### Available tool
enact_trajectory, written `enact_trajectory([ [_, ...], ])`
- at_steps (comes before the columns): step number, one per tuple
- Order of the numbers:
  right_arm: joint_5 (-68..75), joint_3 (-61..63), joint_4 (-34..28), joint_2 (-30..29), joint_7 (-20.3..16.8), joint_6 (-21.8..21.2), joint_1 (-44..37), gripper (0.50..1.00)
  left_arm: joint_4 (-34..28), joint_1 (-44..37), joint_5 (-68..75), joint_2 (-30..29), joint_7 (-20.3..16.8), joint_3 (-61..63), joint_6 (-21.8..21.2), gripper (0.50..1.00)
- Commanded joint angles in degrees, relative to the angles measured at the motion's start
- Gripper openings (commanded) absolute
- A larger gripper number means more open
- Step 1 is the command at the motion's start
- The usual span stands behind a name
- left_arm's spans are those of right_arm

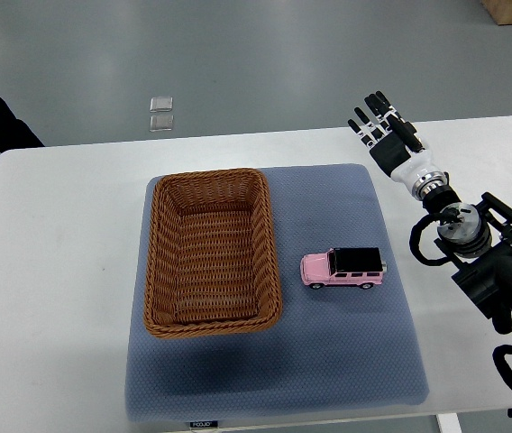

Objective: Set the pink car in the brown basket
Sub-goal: 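Move the right hand over the table toward the pink toy car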

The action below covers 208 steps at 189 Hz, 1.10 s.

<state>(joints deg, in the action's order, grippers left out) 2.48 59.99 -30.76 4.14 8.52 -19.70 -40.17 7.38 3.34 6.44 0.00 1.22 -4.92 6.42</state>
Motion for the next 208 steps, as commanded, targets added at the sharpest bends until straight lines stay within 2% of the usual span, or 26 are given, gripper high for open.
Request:
enact_trajectory([
  [1,-0.01,-0.14,0.00,0.08,0.00,-0.08,0.00,0.932,0.09,0.00,-0.03,0.00,0.01,0.00,-0.01,1.000],
  [71,-4.76,-4.44,-1.58,1.92,-0.79,-0.61,-0.88,0.932,0.88,0.00,-0.03,0.00,0.01,0.00,-0.09,1.000],
  [91,-11.53,-8.22,-4.74,6.32,-4.13,-1.49,-2.55,0.932,0.97,0.00,-0.03,0.00,0.01,0.00,-0.01,1.000],
  [104,-15.22,-10.42,-8.34,9.91,-6.06,-2.72,-3.95,0.932,0.88,0.00,-0.03,0.00,0.01,0.00,-0.01,1.000],
  [131,-21.98,-17.09,-17.13,19.67,-7.73,-5.53,-7.11,0.932,0.97,0.00,0.06,0.00,0.01,0.09,-0.01,1.000],
  [161,-31.12,-27.20,-27.41,29.34,-7.99,-5.53,-10.54,0.932,0.97,0.00,0.06,0.00,0.01,0.26,0.34,1.000],
  [208,-51.96,-36.35,-42.45,39.36,-7.82,-4.30,-10.81,0.932,0.97,0.00,0.06,0.00,0.01,0.26,0.61,1.000],
])
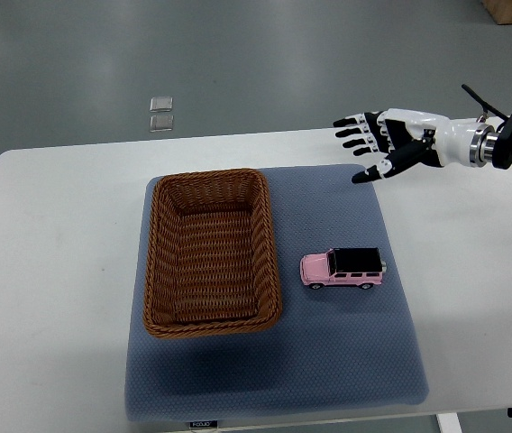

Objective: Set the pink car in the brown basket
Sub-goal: 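Move the right hand over the table toward the pink toy car, then lower the right hand onto the pink car and close fingers around it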

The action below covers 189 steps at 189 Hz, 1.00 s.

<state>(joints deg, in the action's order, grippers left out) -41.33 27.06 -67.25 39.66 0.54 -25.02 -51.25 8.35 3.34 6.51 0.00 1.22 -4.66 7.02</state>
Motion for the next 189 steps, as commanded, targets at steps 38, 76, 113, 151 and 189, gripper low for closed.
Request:
enact_trajectory([
  [38,-14.48,-7.72,-14.22,10.17,0.17,6.74,0.80,0.930,0.00,0.00,0.00,0.00,0.01,0.00,0.01,1.000],
  [76,-16.32,-9.83,-17.03,11.05,0.08,10.69,3.00,0.930,0.00,0.00,0.00,0.00,0.01,0.00,0.01,1.000],
  [113,-17.73,-9.83,-17.03,7.80,0.08,14.65,6.95,0.930,-0.09,0.00,0.00,0.00,0.01,0.00,0.01,1.000],
  [151,-19.31,-9.92,-16.16,5.69,0.25,17.81,8.36,0.930,-0.09,0.00,0.00,0.00,0.01,-0.09,0.01,1.000],
  [189,-19.49,-9.92,-15.98,4.20,0.43,19.30,9.85,0.926,-0.09,0.00,0.00,0.00,0.01,0.00,-0.08,1.000],
])
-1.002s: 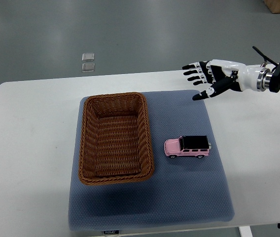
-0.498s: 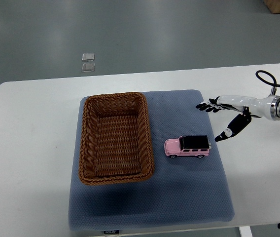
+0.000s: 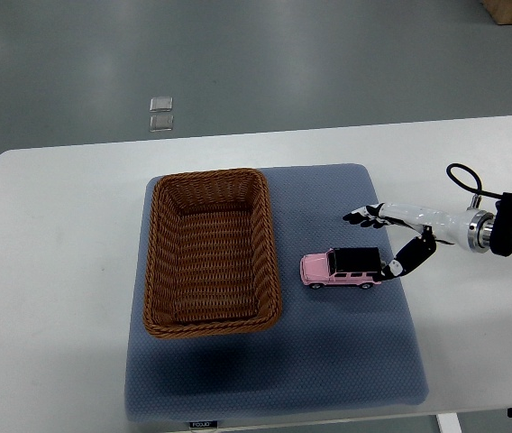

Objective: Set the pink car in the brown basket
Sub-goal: 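Lower the right hand onto the pink car and close fingers around it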

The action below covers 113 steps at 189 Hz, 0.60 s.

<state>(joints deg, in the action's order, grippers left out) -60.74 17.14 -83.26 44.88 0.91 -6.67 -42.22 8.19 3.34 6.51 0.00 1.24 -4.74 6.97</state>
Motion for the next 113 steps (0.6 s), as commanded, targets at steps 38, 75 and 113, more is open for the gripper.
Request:
enact_trajectory([
  [38,-1.49,0.00,0.90,-2.16,0.14,2.45,2.06,0.919,-0.02,0.00,0.00,0.00,-0.01,0.08,-0.03,1.000],
  [75,-1.58,-0.09,1.43,-3.30,0.23,3.24,2.23,0.883,-0.11,0.00,0.00,0.00,-0.01,0.08,-0.03,1.000],
  [113,-3.86,-0.09,2.57,-4.62,1.02,3.77,3.29,0.809,-0.28,0.00,0.00,0.00,-0.01,0.00,-0.12,1.000],
])
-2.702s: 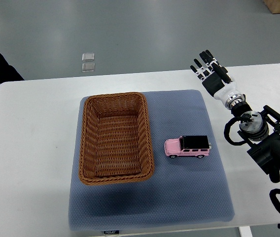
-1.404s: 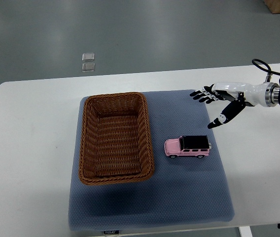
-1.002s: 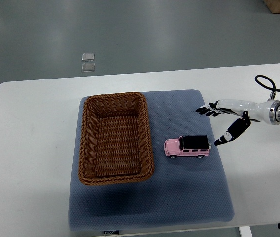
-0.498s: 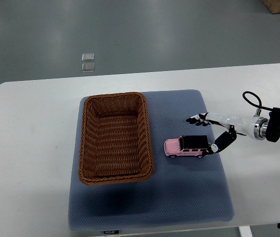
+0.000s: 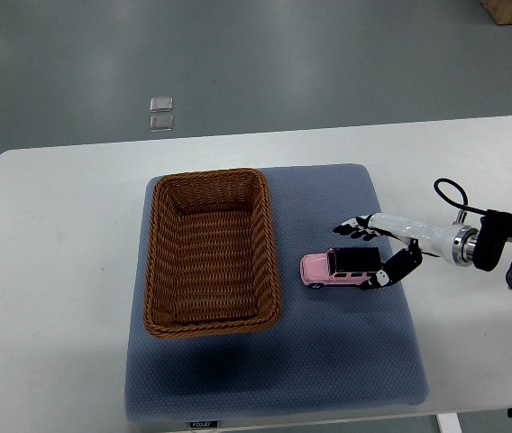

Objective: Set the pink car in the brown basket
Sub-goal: 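Lower the right hand onto the pink car and close fingers around it, then lift the pink car with the right hand and carry it over the basket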

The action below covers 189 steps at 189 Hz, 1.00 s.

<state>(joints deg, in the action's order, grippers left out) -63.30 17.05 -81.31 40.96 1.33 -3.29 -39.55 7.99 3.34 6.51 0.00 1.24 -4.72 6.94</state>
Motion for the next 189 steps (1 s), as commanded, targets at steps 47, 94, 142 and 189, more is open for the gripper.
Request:
enact_trajectory([
  [47,-3.76,-0.18,1.77,-1.85,2.10,1.53,1.66,0.668,-0.08,0.00,0.00,0.00,-0.01,-0.03,-0.08,1.000],
  [94,-3.58,0.09,1.77,-0.89,2.63,1.18,0.70,0.500,0.01,0.00,0.00,0.00,-0.01,0.06,-0.08,1.000],
  [142,-2.97,0.35,0.89,2.72,2.81,0.74,-2.64,0.500,-0.08,0.00,0.00,0.00,-0.01,0.06,-0.17,1.000],
  [189,-2.00,0.61,0.63,4.21,2.81,0.30,-7.03,0.500,0.19,0.00,0.00,0.00,-0.01,0.06,-0.08,1.000],
])
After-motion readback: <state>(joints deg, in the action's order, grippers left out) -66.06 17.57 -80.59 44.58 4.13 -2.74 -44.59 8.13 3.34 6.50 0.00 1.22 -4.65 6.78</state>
